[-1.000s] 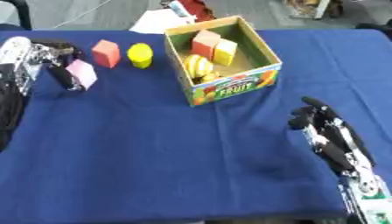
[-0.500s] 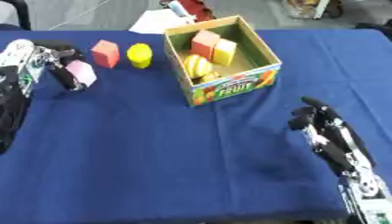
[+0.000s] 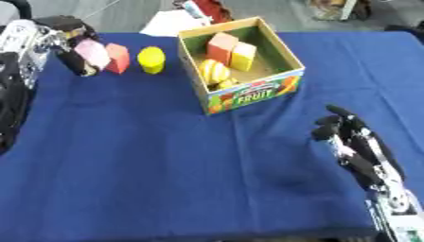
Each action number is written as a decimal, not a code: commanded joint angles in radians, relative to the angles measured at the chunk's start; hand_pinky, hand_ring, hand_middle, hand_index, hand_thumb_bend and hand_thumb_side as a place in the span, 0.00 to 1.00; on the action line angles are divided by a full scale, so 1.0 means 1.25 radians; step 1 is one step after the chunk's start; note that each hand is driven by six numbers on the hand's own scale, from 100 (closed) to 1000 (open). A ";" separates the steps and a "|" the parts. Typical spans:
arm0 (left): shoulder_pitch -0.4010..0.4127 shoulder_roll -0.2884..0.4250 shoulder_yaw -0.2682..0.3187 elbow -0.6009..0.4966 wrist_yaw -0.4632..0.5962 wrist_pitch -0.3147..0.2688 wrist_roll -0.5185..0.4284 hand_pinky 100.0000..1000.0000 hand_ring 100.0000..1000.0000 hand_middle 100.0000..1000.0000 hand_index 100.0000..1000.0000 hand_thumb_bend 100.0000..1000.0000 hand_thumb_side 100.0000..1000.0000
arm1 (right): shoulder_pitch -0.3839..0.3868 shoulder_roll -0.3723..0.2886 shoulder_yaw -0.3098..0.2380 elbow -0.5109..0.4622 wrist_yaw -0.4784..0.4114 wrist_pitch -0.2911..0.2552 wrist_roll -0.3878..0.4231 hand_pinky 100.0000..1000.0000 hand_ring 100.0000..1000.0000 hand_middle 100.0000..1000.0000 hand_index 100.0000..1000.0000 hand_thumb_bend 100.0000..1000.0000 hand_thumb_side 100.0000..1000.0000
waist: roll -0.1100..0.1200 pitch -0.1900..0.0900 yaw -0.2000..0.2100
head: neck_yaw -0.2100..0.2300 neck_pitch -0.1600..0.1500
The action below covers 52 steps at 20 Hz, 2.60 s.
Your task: Pick up objects on the table and place them in the box.
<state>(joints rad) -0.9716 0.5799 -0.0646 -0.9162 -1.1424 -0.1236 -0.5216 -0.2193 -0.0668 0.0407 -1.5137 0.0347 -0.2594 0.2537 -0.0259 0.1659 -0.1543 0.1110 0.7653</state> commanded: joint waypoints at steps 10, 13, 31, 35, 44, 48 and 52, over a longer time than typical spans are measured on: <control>-0.121 -0.173 -0.070 -0.057 -0.054 -0.070 0.026 0.61 0.48 0.55 0.76 0.21 0.10 | -0.009 -0.004 0.010 -0.006 0.002 -0.001 0.011 0.61 0.59 0.62 0.88 0.00 0.34 | -0.002 -0.019 -0.029 | 0.019 0.004; -0.123 -0.234 -0.073 -0.030 -0.088 -0.066 0.072 0.62 0.49 0.56 0.76 0.19 0.10 | -0.015 0.003 0.018 -0.007 0.000 -0.002 0.018 0.61 0.59 0.62 0.88 0.00 0.34 | -0.006 -0.012 -0.047 | 0.030 0.003; -0.093 -0.323 -0.087 0.029 -0.182 -0.089 0.214 0.78 0.73 0.79 0.95 0.41 0.20 | -0.022 0.012 0.028 -0.006 -0.003 -0.003 0.032 0.61 0.59 0.62 0.88 0.00 0.33 | -0.012 0.002 -0.078 | 0.049 -0.009; -0.111 -0.279 -0.085 -0.029 -0.145 -0.090 0.206 0.77 0.70 0.75 0.92 0.37 0.10 | -0.022 0.007 0.025 -0.004 -0.002 -0.003 0.030 0.61 0.59 0.62 0.88 0.00 0.33 | -0.009 -0.003 -0.069 | 0.045 -0.009; -0.120 -0.130 -0.014 -0.036 -0.113 -0.008 0.139 0.77 0.70 0.75 0.92 0.37 0.11 | -0.017 -0.006 0.016 -0.003 0.001 -0.002 0.022 0.61 0.59 0.62 0.88 0.00 0.34 | 0.003 -0.012 -0.038 | 0.029 -0.010; -0.110 -0.085 0.044 0.032 -0.141 0.084 0.153 0.75 0.68 0.73 0.91 0.35 0.10 | -0.016 -0.008 0.013 -0.003 0.002 -0.002 0.018 0.61 0.59 0.62 0.88 0.00 0.34 | 0.004 -0.014 -0.028 | 0.022 -0.011; -0.100 -0.080 0.076 0.103 -0.138 0.146 0.215 0.75 0.67 0.72 0.91 0.32 0.09 | -0.016 -0.007 0.013 -0.003 0.002 -0.002 0.019 0.61 0.59 0.62 0.88 0.00 0.33 | 0.001 -0.013 -0.029 | 0.021 -0.013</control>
<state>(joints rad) -1.0773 0.4500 0.0123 -0.7978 -1.3139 0.0362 -0.2734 -0.2290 -0.0590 0.0622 -1.5046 0.0335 -0.2627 0.2804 -0.0290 0.1711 -0.1897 0.1392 0.7586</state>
